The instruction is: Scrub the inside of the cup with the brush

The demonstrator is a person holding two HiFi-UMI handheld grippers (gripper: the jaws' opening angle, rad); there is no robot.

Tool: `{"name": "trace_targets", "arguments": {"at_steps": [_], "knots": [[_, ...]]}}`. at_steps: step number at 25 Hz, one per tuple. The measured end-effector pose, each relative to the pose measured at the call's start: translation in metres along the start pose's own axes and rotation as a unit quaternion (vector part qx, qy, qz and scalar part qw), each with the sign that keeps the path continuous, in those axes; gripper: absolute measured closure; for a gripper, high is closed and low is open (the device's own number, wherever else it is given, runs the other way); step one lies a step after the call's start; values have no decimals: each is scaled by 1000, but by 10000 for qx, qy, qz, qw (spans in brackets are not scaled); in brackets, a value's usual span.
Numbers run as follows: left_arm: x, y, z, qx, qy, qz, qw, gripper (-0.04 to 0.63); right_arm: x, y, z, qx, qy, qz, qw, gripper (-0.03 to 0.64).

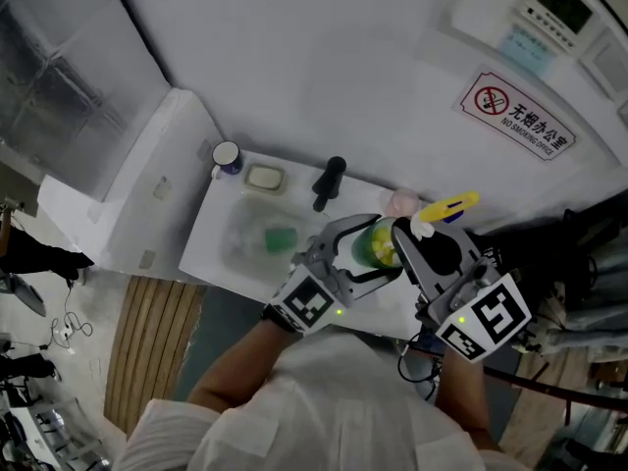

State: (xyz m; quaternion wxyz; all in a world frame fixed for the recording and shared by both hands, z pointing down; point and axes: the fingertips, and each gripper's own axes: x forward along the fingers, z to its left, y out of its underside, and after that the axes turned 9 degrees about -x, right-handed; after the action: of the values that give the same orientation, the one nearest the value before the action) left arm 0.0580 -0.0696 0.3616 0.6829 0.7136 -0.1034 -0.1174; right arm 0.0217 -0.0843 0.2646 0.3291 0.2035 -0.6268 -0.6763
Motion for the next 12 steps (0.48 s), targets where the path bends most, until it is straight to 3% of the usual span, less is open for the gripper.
{"name": "trace_targets", "arguments": {"at_steps": [12], "knots": [[-2,7,9,-102,-93,-34,9999,247,-14,-46,-22,-197,401,-636,9970,597]]}}
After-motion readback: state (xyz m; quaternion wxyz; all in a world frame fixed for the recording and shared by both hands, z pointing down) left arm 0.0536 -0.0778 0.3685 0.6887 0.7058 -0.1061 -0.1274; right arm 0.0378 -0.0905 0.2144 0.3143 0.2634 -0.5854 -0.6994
